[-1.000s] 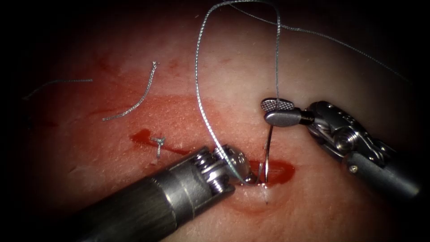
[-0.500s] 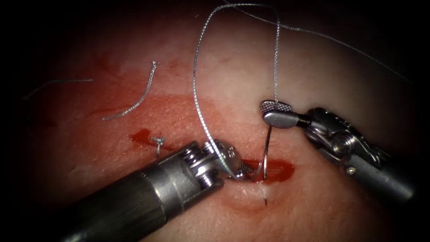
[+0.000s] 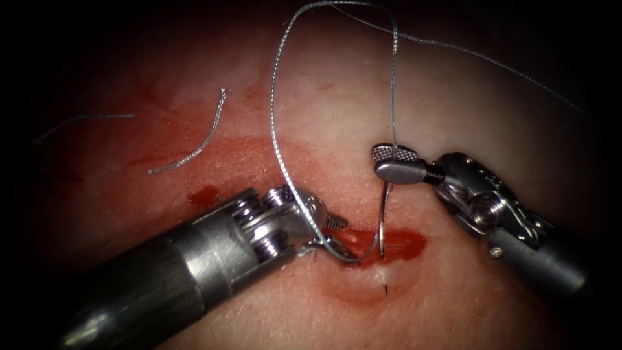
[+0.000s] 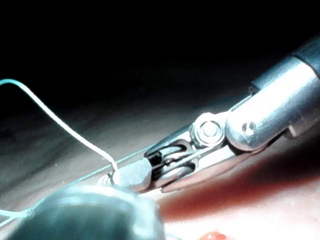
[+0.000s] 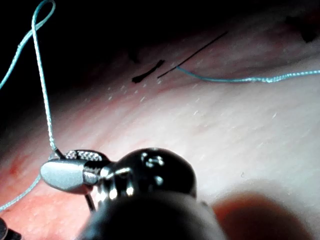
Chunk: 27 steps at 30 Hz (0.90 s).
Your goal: Wound Closure
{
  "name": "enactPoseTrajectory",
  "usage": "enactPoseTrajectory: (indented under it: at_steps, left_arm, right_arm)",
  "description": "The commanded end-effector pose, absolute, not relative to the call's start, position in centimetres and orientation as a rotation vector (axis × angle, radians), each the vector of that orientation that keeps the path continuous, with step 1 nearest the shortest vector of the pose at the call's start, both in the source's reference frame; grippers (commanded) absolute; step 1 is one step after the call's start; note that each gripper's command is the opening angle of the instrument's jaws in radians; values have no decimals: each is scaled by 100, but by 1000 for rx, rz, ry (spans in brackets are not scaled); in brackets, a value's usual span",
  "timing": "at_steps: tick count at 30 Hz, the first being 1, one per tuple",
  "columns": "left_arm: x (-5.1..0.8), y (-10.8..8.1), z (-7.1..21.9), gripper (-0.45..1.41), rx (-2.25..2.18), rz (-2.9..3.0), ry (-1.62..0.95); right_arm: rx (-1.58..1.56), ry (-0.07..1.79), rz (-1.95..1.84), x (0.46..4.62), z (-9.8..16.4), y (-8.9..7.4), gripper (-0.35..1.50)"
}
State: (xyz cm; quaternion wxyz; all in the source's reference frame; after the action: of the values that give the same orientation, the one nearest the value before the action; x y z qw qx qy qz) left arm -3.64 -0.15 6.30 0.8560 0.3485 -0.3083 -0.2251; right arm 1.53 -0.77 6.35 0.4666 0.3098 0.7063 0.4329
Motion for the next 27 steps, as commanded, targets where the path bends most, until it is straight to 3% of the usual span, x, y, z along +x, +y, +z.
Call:
enactPoseTrajectory:
  at_steps: [1,2,9,13,15,17,22,27]
  left_arm:
    - [-355,11,608,57,727,-460,-662]
    - [-336,35,586,49,699,-452,-682]
    - [-226,148,484,57,470,-388,-672]
    - [-199,149,470,59,391,-358,-646]
    - [-203,138,467,54,384,-315,-655]
    - [-220,114,467,88,345,-199,-705]
    - [-274,64,465,84,302,25,-911]
    - [-370,-11,439,83,258,336,-1144]
  right_arm:
    - [780,1731,1138,153,631,-70,-35]
    - [803,1723,1199,151,633,-76,-35]
    - [862,1686,1414,152,647,-101,-35]
    - [911,1649,1463,159,648,-112,-35]
    - [935,1637,1535,162,649,-117,-35]
    - [934,1606,1659,163,647,-122,-35]
    - [961,1538,1779,163,649,-131,-35]
    - [994,1383,1915,163,646,-150,-35]
